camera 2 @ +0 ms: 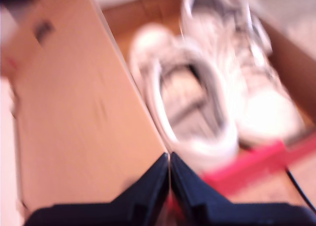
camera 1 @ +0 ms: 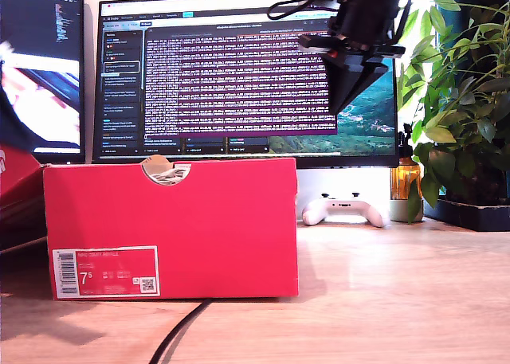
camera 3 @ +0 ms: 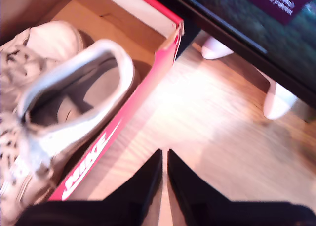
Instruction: Pack the white shoes by picking the first shoe and placing it inside the red shoebox, left side, then picking and rotating the second shoe and placing it in the shoebox
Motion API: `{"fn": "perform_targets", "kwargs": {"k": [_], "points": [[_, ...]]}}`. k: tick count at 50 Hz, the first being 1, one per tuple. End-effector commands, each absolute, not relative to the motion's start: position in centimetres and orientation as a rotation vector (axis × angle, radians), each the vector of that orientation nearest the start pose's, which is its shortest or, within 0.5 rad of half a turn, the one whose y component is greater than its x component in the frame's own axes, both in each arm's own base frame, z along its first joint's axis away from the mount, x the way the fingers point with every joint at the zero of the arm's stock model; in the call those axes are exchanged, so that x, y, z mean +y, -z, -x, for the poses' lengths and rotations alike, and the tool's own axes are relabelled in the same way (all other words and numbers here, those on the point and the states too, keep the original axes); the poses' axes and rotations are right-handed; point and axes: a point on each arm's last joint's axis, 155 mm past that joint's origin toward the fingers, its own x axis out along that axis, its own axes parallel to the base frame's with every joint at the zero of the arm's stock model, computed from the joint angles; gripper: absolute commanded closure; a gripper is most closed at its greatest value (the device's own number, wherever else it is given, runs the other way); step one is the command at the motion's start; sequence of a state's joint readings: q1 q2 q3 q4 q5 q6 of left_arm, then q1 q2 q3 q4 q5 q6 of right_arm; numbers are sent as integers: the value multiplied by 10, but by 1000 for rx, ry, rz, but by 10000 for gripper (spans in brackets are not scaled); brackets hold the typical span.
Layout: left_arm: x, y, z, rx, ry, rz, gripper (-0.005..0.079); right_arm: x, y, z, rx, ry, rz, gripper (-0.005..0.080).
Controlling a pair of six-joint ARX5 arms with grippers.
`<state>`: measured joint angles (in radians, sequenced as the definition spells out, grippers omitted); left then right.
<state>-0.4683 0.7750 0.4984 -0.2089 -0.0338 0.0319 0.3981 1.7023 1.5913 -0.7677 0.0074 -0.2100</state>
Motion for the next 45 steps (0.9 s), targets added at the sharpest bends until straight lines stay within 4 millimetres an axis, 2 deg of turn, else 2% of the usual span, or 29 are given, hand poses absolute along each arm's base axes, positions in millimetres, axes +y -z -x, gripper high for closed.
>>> {"fn": "perform_targets", "kwargs": {"k": [1,17,22,34,45], "points": [[-129,-168,-282,433,427,-181,761,170,-203,-423,816,-445,359,765],[-104,-181,-311,362,397,-133,761,140,-180,-400,818,-390,311,765],[-88,-178,-318,371,366,-110,761,132,-176,-396,795,-362,288,765],[-65,-179,-322,368,339,-77,761,104,-157,-386,756,-266,251,765],[-63,-179,-322,363,347,-67,761,70,-124,-382,723,-180,201,765]]}}
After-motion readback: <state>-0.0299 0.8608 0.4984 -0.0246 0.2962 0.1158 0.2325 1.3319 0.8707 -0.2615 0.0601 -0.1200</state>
